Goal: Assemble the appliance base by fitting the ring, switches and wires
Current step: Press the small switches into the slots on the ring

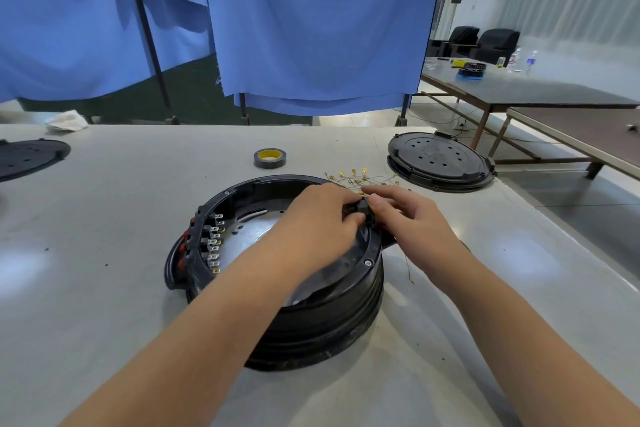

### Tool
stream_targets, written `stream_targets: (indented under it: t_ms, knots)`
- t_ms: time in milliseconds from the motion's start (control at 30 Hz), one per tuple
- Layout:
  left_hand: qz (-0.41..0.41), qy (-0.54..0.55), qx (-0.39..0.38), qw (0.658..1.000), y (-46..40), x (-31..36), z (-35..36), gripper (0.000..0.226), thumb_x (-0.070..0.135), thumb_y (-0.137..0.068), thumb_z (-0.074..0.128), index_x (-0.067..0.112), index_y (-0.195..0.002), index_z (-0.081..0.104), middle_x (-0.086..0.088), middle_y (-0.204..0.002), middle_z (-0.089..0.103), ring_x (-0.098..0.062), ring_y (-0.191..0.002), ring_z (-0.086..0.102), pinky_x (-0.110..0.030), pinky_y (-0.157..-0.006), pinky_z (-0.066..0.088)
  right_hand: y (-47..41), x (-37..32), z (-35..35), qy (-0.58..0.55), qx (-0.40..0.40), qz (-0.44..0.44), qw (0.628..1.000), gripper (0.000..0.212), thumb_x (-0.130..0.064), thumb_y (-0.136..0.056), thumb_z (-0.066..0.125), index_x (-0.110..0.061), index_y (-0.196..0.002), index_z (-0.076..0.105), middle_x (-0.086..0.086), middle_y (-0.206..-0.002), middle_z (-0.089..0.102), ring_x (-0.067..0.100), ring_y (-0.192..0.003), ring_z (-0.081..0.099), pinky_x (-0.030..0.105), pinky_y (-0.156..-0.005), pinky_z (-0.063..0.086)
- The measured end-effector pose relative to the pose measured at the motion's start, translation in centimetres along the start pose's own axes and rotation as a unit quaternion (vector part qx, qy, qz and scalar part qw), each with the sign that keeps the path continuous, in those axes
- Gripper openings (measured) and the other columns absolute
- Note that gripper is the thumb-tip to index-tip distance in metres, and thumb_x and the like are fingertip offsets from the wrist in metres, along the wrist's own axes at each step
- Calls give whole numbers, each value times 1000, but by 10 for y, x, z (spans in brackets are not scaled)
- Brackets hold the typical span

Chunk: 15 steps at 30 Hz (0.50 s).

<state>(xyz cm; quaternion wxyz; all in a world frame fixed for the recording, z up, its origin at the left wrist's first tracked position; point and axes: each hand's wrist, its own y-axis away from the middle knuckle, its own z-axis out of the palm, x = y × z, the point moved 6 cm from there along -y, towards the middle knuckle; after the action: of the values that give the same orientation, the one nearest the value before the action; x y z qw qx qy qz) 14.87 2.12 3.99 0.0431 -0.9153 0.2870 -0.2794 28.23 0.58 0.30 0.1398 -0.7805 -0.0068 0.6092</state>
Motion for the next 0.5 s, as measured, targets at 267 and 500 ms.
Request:
stream_targets:
  t_ms: [267,500]
  knots:
    - [-22,1,-1,1000,-3,-4,1,33,27,-94,58,24,-125,64,-1,-115,68,-19,-108,58,-26,-91,43,1,-6,3,-13,-34,-7,999,19,-23,-97,53,-31,-104,70,-7,-89,74,5,-81,69,25,-67,58]
    - [-17,-3,-7,1000,-2,-2,2,25,23,-93,57,16,-115,67,-4,-106,69,-21,-99,61,-35,-90,48,0,-8,5,11,-35,-12,999,16,-27,-95,56,-33,-96,71,-11,-77,72,1,-71,66,20,-59,55]
